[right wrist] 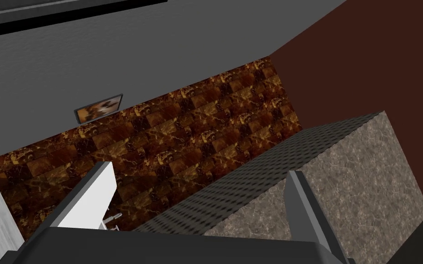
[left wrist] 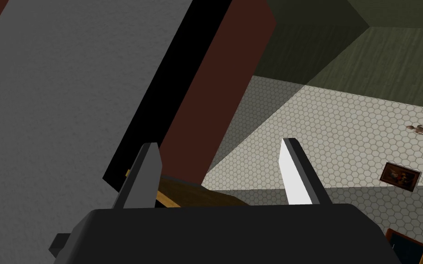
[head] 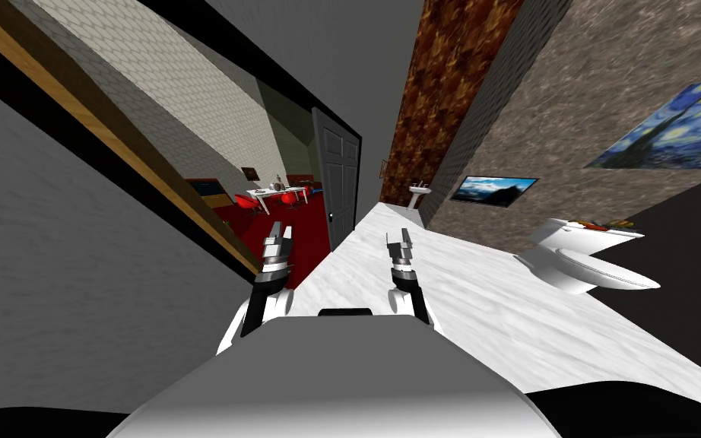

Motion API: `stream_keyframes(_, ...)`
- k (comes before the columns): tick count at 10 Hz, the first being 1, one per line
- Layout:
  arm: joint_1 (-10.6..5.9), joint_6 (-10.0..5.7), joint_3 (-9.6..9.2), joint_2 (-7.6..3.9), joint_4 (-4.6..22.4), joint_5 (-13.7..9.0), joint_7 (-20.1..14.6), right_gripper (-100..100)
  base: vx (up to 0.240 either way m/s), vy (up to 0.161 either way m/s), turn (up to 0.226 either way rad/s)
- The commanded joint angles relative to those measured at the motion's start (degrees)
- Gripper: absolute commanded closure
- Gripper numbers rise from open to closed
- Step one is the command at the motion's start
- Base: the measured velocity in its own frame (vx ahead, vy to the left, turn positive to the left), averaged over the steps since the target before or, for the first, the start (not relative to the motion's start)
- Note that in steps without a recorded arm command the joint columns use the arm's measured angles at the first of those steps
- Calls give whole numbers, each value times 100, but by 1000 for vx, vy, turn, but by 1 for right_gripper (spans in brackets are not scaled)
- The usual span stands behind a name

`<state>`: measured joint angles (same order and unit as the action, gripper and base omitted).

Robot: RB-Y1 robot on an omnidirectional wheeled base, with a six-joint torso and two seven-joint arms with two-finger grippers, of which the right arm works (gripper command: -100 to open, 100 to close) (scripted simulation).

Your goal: Push the door open

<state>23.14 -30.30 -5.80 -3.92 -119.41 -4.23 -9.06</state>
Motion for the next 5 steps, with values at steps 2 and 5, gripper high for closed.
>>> stream_keyframes(2, -150, -55, -175, -51, 328, 29, 5, -100, 137, -2, 7)
stream_keyframes(5, -286, -121, -416, -109, 697, 70, 13, -100, 143, -14, 9)
